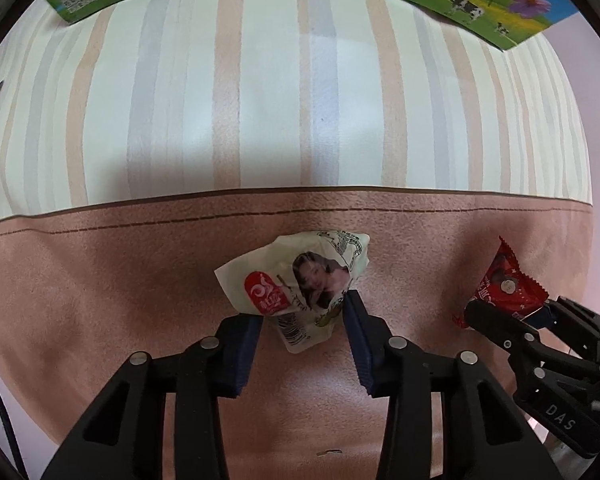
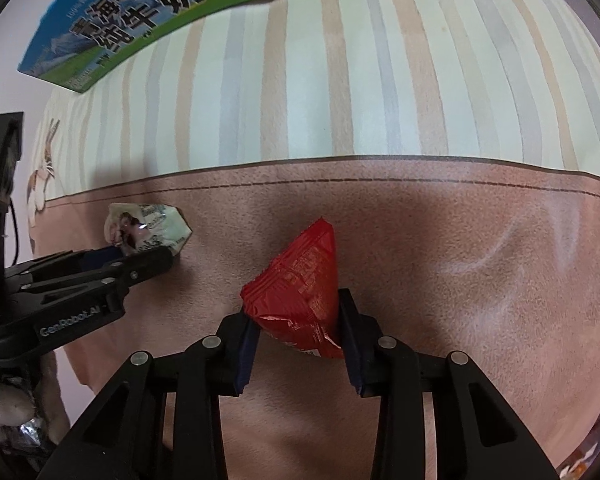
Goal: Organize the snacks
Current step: 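Lift both held snacks off the bed and carry them toward the cardboard box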
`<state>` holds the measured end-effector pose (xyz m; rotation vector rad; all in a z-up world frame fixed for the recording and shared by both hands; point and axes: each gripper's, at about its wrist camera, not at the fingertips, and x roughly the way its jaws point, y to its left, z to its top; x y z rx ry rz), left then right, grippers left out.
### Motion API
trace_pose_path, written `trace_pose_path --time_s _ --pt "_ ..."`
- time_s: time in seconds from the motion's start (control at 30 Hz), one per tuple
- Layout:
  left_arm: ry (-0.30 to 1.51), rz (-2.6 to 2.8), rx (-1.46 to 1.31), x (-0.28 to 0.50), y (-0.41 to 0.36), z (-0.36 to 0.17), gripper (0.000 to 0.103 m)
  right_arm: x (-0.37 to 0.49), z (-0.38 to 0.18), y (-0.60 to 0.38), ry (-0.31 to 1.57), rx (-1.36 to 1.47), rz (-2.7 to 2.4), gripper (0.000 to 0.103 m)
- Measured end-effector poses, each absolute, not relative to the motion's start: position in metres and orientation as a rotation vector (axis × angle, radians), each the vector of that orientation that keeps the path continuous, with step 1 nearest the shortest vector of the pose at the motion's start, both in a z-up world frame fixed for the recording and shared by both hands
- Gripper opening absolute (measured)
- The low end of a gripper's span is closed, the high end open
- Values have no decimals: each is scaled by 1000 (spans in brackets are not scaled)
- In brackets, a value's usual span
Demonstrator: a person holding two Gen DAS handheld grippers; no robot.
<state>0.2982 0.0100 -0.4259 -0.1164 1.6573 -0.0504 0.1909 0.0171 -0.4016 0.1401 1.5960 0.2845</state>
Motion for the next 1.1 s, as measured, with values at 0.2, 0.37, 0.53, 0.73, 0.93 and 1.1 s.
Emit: trace_pose_path --time_s 0.2,0.37,0.53,0.73,0.93,1.1 --pt "1662 -116 -70 296 21 -403 56 191 -411 11 1642 198 294 39" --pt "1652 -151 -17 307 22 -396 67 199 -419 0 1649 237 288 39" --pt "1739 -183 -29 324 7 -429 67 203 -422 1 1655 241 285 39" --pt "1704 -153 -11 321 0 -428 57 205 -420 -2 1652 218 285 39" --pt "1681 -145 -62 316 5 -407 46 201 -410 8 1614 184 289 39" --pt "1676 -156 -78 316 12 -398 40 205 -398 13 1583 172 308 39"
